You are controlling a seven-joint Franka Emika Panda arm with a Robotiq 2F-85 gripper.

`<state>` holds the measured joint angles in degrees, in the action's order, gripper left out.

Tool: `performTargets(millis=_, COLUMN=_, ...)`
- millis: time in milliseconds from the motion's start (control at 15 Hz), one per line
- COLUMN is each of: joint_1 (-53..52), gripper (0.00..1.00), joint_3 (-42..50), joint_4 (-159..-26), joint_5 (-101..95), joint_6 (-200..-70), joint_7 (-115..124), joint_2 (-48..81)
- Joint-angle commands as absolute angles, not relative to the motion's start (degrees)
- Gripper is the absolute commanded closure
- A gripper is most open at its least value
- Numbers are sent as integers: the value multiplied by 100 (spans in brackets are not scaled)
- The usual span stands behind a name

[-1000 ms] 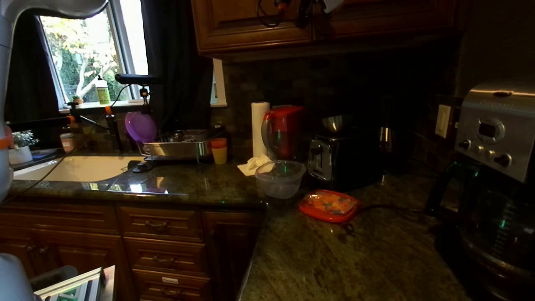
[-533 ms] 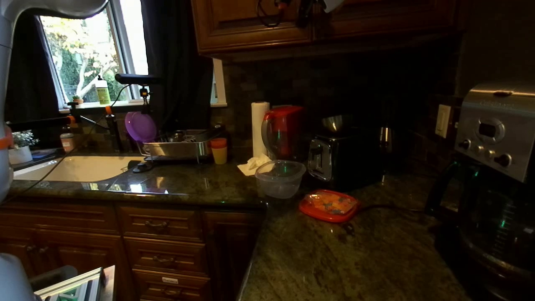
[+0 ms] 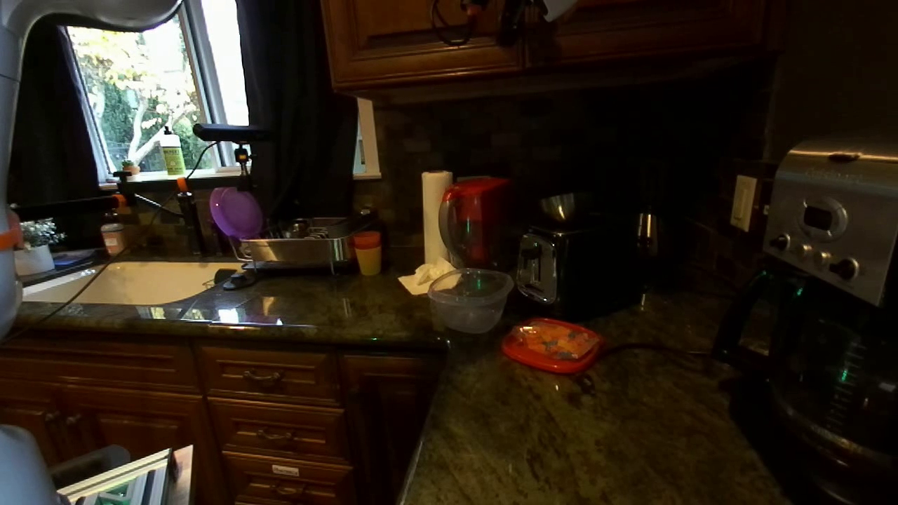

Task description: Open the top left cabinet door

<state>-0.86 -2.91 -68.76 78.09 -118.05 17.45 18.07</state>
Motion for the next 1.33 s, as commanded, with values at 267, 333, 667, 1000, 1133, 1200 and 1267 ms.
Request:
performTargets(millis=267, joint_1=-134, gripper=0, joint_3=-349, joint_4=-6803, joint_5=8015, joint_6=-12107, joint_7=1480, joint_2=1883)
performTargets(millis=333, joint_1=-146, gripper=0, joint_3=-369, joint_4=-6780, joint_5=8055, joint_6=-12176, joint_7=1429, joint_2=1902)
performTargets(millis=667, joint_1=-262, gripper=0, joint_3=-431, joint_4=-6723, joint_5=7920, joint_6=-12552, joint_7=1316, joint_2=1980)
performTargets(millis=1000, joint_1=-250, gripper=0, joint_3=-417, joint_4=-6856, joint_5=7908, joint_6=-12417, joint_7=1335, joint_2=1905)
performTargets(millis=1133, joint_1=-249, gripper=0, joint_3=-416, joint_4=-6855, joint_5=7908, joint_6=-12417, joint_7=1335, joint_2=1905)
performTargets(millis=1200, joint_1=-249, gripper=0, joint_3=-416, joint_4=-6855, joint_5=7908, joint_6=-12417, joint_7=1335, joint_2=1905)
performTargets(millis=1267, joint_1=-249, gripper=0, joint_3=-416, joint_4=-6855, joint_5=7908, joint_6=-12417, joint_7=1335, joint_2=1905)
